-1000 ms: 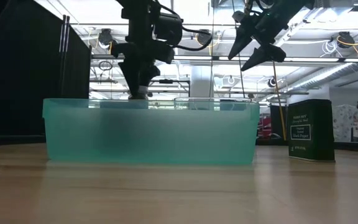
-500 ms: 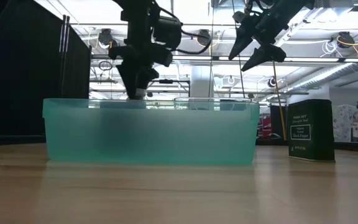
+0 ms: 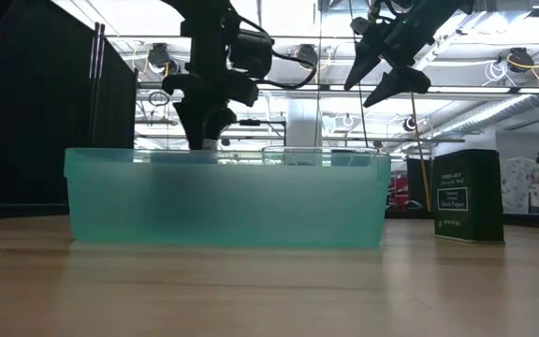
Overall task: Sort spices by type
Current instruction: Put the left white spice bottle into the white bin
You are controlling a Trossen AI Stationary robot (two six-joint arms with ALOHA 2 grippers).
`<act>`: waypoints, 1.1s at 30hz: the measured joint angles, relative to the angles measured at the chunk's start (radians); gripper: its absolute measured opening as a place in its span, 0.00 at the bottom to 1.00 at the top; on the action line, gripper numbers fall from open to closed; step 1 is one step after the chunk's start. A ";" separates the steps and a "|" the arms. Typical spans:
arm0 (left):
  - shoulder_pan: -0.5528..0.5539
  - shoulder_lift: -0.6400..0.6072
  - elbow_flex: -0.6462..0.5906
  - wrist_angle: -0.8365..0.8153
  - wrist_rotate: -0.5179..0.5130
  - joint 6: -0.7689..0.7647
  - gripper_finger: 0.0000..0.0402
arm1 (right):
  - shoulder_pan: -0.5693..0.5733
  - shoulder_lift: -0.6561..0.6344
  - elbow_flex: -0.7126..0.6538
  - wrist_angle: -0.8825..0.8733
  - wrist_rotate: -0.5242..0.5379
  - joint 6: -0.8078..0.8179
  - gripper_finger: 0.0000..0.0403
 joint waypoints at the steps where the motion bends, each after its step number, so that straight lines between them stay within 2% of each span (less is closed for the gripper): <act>1: 0.000 0.000 0.000 0.005 0.000 -0.007 0.53 | 0.000 0.000 0.000 0.000 0.000 0.000 0.66; 4: 0.000 0.000 0.000 0.016 0.000 -0.016 0.53 | 0.000 0.000 0.000 0.000 0.000 0.000 0.66; 10: 0.000 0.000 0.000 0.012 -0.001 -0.016 0.62 | 0.000 0.000 0.000 0.000 0.000 0.000 0.66; 18: 0.000 0.000 0.001 0.011 -0.010 -0.016 0.60 | 0.000 0.000 0.000 0.000 0.000 0.000 0.66; 26: 0.001 -0.005 0.043 -0.054 -0.193 -0.017 0.60 | 0.000 -0.012 0.000 -0.001 -0.001 0.025 0.66; 33: 0.000 -0.005 0.082 -0.069 -0.178 -0.018 0.60 | 0.002 -0.034 0.000 -0.007 -0.006 0.083 0.66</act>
